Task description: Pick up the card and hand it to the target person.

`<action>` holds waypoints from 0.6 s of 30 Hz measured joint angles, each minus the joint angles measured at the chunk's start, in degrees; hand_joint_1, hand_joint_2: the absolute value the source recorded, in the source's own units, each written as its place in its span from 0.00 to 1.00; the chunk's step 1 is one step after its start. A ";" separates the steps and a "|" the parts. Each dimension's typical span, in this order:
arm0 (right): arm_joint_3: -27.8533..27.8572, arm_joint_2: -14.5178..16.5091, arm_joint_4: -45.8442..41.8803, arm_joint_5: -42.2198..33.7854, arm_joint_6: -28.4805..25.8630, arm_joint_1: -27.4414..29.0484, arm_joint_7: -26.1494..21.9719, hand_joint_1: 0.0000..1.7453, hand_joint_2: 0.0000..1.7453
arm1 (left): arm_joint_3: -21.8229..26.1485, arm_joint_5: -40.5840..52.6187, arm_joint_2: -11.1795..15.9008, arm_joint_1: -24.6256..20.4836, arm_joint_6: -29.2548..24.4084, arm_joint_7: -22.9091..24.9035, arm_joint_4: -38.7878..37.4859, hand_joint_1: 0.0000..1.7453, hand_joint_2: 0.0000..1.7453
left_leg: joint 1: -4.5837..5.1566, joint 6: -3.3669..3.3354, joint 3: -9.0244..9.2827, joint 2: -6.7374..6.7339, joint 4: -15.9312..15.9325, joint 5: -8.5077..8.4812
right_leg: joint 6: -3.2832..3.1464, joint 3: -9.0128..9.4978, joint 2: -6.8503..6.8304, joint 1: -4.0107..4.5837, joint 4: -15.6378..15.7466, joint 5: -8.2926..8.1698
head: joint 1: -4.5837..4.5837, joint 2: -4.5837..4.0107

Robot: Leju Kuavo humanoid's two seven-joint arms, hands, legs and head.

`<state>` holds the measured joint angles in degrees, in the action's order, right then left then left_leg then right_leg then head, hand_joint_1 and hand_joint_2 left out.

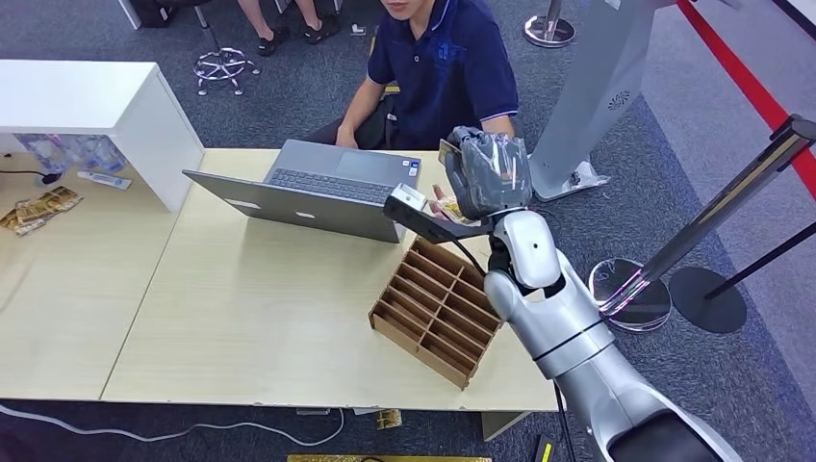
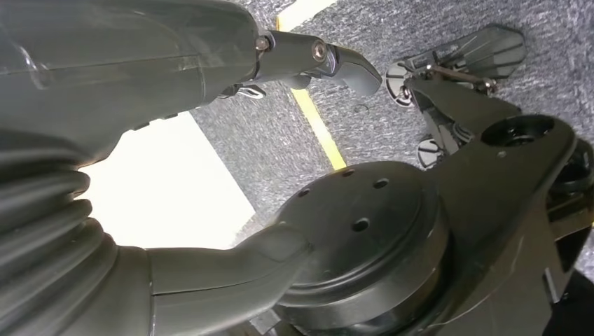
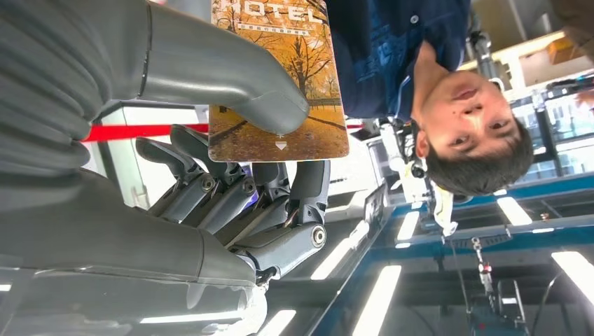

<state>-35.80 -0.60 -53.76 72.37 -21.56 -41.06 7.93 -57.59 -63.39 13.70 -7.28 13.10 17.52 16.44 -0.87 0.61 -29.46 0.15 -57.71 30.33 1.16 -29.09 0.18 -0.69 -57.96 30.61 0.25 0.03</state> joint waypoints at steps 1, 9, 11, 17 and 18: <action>-0.04 0.02 1.22 0.20 -0.81 -0.48 -0.06 1.00 1.00 | -0.18 0.24 0.00 0.00 0.20 -0.10 0.00 0.00 1.00 | 0.00 0.00 0.00 0.01 0.00 0.00 | 0.00 0.00 0.00 0.00 0.00 0.00 | 0.00 0.00; -0.35 0.63 12.27 5.31 -6.46 -4.34 1.31 1.00 1.00 | -1.56 1.60 0.00 -0.17 1.66 -0.67 0.00 0.00 1.00 | 0.00 0.00 -0.02 0.05 0.00 0.00 | 0.00 -0.01 -0.02 0.00 0.00 0.00 | 0.01 -0.01; -0.53 0.67 14.23 7.43 -6.99 -4.83 1.80 1.00 1.00 | -1.89 1.72 0.01 -0.20 1.89 -0.76 0.00 0.00 1.00 | 0.00 0.00 -0.02 0.05 0.00 0.00 | 0.00 -0.01 -0.02 0.00 0.00 0.00 | 0.01 -0.01; -1.18 0.55 18.28 9.97 -7.02 -5.20 1.54 0.98 1.00 | -2.40 1.76 0.37 -0.22 2.24 -0.91 0.00 0.00 1.00 | 0.00 0.00 0.00 0.04 0.00 0.00 | 0.00 -0.01 -0.02 0.00 0.00 0.00 | 0.00 0.00; -1.23 0.47 18.73 10.04 -6.94 -5.03 0.89 0.92 1.00 | -2.46 1.74 0.48 -0.22 2.29 -0.91 0.00 0.00 1.00 | 0.00 0.00 0.00 0.04 0.00 0.00 | 0.00 -0.01 -0.01 0.00 0.00 0.00 | 0.01 0.00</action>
<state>-37.03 -0.13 -35.03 82.41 -28.50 -46.09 8.83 -60.05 -61.65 14.19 -7.50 15.39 16.61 16.44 -0.87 0.61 -29.46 0.19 -57.72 30.33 1.16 -29.10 0.16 -0.69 -57.96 30.61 0.25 0.03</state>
